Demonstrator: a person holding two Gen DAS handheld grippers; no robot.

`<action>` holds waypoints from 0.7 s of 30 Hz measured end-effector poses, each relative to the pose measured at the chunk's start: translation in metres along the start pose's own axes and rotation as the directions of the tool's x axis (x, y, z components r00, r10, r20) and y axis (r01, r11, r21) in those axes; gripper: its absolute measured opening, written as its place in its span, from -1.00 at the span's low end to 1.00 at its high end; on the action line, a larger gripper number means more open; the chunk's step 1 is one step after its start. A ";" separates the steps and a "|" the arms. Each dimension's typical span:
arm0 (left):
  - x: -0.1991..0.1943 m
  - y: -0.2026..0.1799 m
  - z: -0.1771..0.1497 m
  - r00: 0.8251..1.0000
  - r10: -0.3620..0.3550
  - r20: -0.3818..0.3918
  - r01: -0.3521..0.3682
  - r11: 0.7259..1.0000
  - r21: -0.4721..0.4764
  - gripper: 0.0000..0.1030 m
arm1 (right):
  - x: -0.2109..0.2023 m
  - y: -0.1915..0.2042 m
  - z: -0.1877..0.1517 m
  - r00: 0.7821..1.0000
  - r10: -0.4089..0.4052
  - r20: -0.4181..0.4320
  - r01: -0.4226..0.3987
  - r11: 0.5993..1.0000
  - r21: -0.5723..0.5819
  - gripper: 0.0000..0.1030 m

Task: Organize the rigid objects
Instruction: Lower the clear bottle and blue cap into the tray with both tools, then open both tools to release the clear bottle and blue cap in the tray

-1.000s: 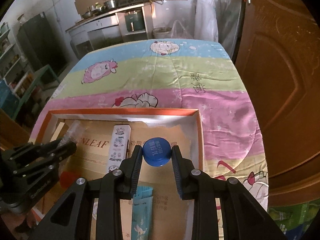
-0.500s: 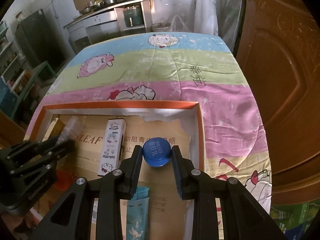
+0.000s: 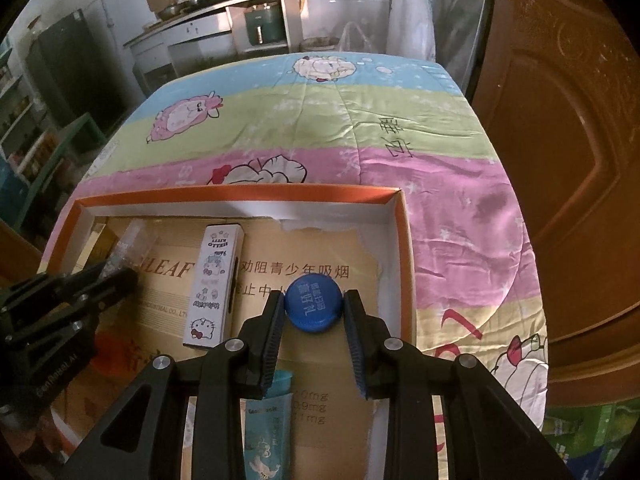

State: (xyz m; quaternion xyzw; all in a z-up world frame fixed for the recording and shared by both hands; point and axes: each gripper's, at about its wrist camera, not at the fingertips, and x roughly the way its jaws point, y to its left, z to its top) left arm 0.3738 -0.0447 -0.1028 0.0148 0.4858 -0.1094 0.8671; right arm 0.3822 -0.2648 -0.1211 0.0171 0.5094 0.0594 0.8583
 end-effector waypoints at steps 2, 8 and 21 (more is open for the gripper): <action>0.000 0.001 0.000 1.000 -0.002 0.001 0.002 1.000 -0.004 -0.57 | 0.000 0.001 -0.001 1.000 -0.003 0.004 0.003 1.000 -0.005 -0.39; -0.005 0.000 0.000 1.000 -0.007 0.016 0.007 1.000 -0.007 -0.36 | -0.001 0.001 -0.002 1.000 -0.002 0.005 0.002 1.000 -0.006 -0.38; -0.023 -0.003 -0.002 0.998 -0.020 0.058 0.020 1.000 -0.006 -0.23 | -0.008 -0.003 -0.006 1.000 0.000 0.020 0.000 1.000 0.019 -0.32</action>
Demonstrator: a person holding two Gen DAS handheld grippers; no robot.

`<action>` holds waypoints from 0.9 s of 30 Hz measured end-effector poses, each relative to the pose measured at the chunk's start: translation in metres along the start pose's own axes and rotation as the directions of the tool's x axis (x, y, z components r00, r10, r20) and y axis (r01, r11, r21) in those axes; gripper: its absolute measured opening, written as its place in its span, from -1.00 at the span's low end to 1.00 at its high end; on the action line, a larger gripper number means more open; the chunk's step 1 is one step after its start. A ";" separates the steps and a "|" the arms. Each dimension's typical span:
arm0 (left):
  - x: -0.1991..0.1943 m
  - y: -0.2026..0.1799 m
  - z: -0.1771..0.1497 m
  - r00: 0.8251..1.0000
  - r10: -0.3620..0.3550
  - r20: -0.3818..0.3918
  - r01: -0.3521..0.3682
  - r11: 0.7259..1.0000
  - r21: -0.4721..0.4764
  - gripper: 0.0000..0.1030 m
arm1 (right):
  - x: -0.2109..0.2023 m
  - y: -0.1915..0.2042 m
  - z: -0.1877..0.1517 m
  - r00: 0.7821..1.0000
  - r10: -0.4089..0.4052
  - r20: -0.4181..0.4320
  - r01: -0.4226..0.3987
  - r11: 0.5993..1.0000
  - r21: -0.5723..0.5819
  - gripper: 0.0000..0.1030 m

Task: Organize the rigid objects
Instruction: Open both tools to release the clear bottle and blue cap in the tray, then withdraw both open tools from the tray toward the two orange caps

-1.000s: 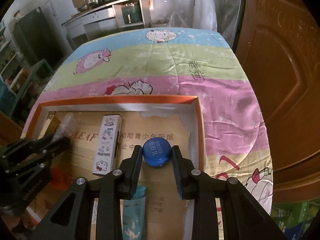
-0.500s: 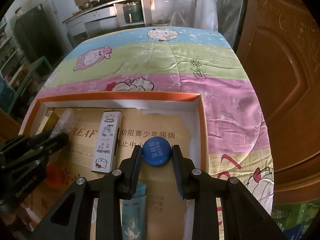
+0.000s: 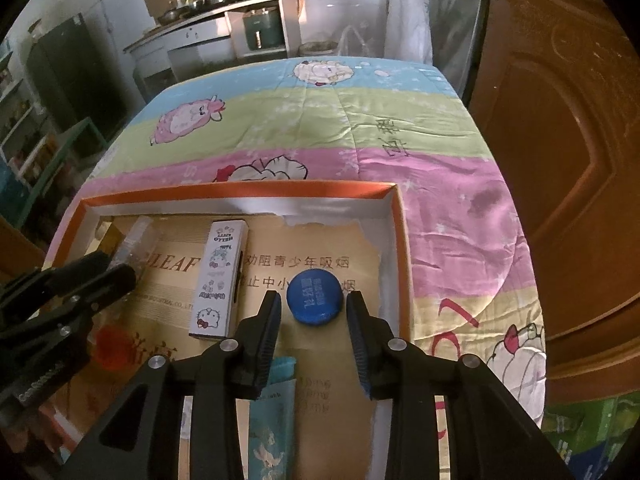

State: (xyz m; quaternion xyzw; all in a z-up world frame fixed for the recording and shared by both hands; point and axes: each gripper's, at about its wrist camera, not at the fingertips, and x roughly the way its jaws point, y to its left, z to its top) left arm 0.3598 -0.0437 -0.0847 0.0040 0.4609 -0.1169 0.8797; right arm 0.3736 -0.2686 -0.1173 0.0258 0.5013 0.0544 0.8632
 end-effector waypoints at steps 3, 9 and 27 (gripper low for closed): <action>-0.007 -0.002 -0.001 1.000 -0.002 0.013 0.002 1.000 0.002 -0.23 | -0.006 -0.001 -0.002 1.000 0.005 0.007 -0.005 1.000 0.008 -0.32; -0.015 -0.005 -0.004 1.000 -0.009 0.025 0.009 1.000 -0.001 -0.23 | -0.012 -0.001 -0.006 1.000 0.005 0.013 -0.005 1.000 0.008 -0.32; -0.056 -0.009 -0.026 0.995 0.017 0.095 -0.016 1.000 -0.007 -0.23 | -0.050 0.011 -0.033 0.998 -0.011 0.063 0.012 1.000 -0.022 -0.32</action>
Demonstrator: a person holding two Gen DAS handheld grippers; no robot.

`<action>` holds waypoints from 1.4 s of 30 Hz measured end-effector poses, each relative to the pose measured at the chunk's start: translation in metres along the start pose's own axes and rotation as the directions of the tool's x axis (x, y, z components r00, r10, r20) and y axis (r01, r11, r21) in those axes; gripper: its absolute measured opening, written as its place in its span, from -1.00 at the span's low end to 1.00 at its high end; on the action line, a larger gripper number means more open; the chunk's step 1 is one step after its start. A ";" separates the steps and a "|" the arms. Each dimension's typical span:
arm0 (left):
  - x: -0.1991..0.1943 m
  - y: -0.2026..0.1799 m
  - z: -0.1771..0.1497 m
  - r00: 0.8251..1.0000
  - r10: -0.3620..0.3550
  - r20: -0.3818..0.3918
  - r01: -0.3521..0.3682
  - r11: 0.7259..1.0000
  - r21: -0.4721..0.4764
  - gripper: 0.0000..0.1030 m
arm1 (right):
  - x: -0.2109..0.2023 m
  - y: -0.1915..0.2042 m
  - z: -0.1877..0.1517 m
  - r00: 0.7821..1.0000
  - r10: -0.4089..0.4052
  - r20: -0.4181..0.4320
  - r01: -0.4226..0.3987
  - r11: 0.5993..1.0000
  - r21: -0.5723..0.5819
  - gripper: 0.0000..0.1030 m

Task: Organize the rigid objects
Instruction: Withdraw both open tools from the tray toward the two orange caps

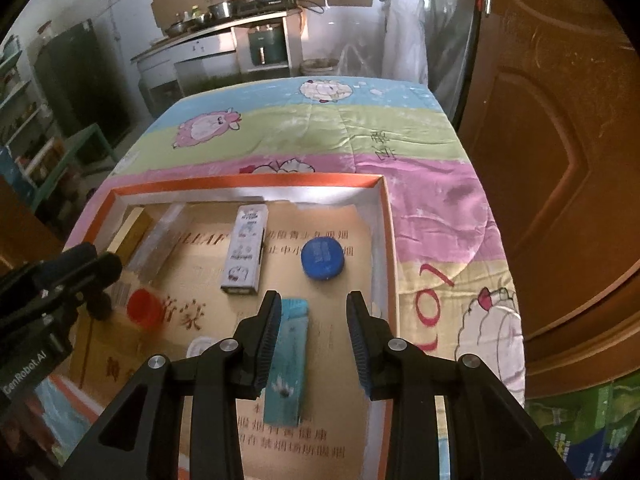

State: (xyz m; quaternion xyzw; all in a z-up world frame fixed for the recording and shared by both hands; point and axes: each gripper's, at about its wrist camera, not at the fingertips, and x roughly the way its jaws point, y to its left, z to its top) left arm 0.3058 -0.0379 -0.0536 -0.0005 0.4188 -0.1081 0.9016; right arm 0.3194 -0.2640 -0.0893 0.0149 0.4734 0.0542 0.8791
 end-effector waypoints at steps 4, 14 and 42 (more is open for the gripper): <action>-0.013 0.001 -0.006 1.000 -0.002 0.016 0.003 1.000 -0.001 -0.23 | -0.012 0.004 -0.009 1.000 0.006 0.012 -0.006 1.000 -0.004 -0.32; -0.053 -0.002 -0.028 0.998 -0.023 0.066 0.023 1.000 0.003 -0.23 | -0.049 0.016 -0.037 0.998 0.014 0.061 -0.013 1.000 -0.025 -0.32; -0.096 -0.033 -0.118 0.993 -0.097 0.073 0.091 0.993 0.080 -0.23 | -0.106 0.028 -0.133 0.987 0.018 0.160 -0.021 1.000 0.017 -0.32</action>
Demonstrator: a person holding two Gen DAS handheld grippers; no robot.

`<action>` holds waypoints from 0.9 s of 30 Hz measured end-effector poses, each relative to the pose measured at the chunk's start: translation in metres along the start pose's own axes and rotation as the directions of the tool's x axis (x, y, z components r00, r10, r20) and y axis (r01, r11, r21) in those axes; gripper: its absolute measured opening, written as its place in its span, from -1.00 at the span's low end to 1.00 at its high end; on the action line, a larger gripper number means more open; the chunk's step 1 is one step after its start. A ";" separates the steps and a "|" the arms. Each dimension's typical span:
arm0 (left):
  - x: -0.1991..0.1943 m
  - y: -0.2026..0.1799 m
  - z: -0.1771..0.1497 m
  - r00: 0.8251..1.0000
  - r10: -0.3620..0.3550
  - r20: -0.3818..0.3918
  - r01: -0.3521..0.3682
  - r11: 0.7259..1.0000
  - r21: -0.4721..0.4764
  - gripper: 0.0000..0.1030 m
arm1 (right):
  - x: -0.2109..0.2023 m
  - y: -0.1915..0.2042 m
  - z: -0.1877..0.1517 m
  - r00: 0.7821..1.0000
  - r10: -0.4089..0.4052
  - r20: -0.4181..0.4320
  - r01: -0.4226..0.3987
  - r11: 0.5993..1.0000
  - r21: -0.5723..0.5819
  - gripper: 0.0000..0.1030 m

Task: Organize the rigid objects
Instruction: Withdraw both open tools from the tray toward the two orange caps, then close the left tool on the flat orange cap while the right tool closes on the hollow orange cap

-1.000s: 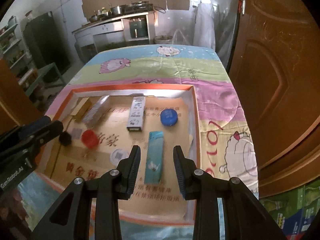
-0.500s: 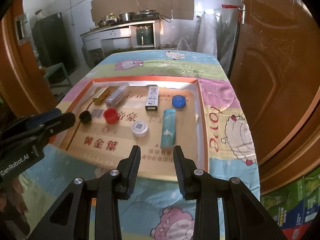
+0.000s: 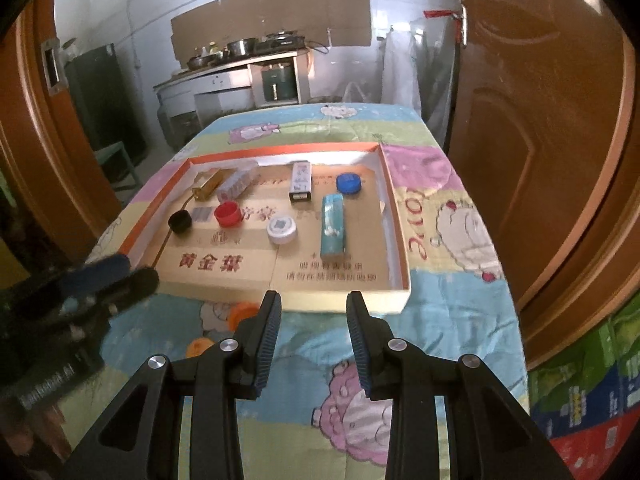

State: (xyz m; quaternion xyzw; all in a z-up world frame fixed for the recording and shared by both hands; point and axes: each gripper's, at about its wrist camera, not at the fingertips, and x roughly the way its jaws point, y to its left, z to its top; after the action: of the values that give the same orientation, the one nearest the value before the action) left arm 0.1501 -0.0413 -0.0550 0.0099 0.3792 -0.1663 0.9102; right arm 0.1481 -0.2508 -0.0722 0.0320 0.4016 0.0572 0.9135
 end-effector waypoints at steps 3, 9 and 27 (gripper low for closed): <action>0.007 -0.007 -0.014 1.000 -0.014 -0.027 0.015 1.000 0.015 -0.23 | 0.001 -0.005 -0.010 1.000 0.005 -0.012 -0.005 1.000 0.025 -0.32; 0.027 -0.015 -0.034 0.996 -0.025 -0.081 0.028 0.999 0.035 -0.24 | 0.006 -0.012 -0.023 0.999 0.007 -0.036 -0.005 0.999 0.051 -0.32; 0.039 -0.003 -0.044 0.994 -0.022 -0.105 0.022 1.000 -0.005 -0.43 | 0.020 -0.011 -0.035 0.997 0.035 -0.074 -0.031 0.998 0.055 -0.32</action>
State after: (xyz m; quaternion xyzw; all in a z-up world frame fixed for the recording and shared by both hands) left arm 0.1448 -0.0492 -0.1134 0.0126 0.4270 -0.1749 0.8871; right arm 0.1371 -0.2583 -0.1116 0.0609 0.4363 0.0627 0.8956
